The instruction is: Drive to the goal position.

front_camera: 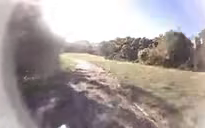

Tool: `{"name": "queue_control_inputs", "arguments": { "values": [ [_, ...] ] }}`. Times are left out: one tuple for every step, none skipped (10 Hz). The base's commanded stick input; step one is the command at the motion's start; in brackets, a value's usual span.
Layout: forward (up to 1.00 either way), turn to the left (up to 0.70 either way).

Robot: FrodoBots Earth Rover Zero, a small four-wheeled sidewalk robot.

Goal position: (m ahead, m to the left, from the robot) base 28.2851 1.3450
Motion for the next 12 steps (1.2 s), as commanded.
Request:
{"name": "queue_control_inputs", "arguments": {
  "values": [
    [1.0, 0.01],
    [1.0, 0.01],
    [1.0, 0.01],
    [1.0, 0.01],
    [1.0, 0.01],
    [1.0, 0.01],
    [1.0, 0.01],
    [1.0, 0.01],
    [1.0, 0.01],
    [1.0, 0.01],
    [1.0, 0.01],
    [1.0, 0.01]
  ]
}}
